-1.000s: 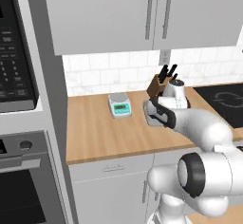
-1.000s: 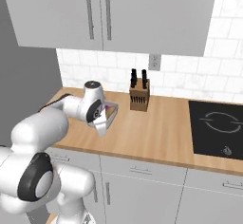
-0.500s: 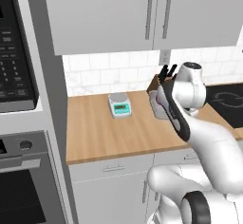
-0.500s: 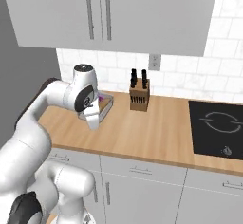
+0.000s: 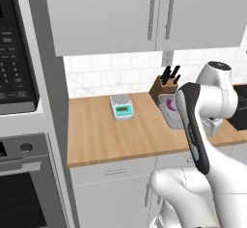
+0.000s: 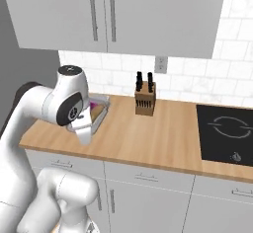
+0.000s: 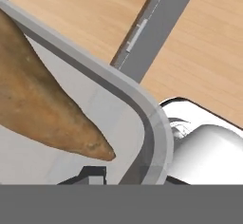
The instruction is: Take the meat container that has the steak and place it on the second highest rack of the freezer. Then take the vegetable container that has the sweet potato and onion and place it on the highest rack of the freezer.
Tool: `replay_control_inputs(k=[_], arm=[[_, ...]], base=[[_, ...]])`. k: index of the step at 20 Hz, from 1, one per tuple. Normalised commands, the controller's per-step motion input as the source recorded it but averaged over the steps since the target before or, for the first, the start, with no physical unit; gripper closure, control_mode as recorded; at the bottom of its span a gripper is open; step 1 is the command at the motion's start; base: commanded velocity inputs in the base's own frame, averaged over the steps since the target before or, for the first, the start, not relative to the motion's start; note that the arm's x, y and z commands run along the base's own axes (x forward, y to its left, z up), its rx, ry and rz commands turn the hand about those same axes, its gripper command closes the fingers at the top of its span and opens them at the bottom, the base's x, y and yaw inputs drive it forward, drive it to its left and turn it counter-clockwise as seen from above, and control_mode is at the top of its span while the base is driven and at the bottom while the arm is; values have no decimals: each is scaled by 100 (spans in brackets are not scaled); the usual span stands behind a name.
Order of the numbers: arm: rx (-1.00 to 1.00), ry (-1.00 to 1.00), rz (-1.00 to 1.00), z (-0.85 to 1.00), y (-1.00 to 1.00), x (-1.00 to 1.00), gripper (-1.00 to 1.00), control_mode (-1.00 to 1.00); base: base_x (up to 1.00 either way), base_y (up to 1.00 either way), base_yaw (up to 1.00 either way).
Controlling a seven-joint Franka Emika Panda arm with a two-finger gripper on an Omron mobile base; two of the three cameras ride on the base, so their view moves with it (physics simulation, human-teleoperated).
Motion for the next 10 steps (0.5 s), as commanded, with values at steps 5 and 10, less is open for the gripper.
replay_control_inputs(k=[5, 10], arm=[[-3, 0, 10, 25, 14, -53, 100, -100], [0, 0, 1, 2, 0, -11, 100, 100]], base=[[0, 0, 0], [-75, 16, 2]])
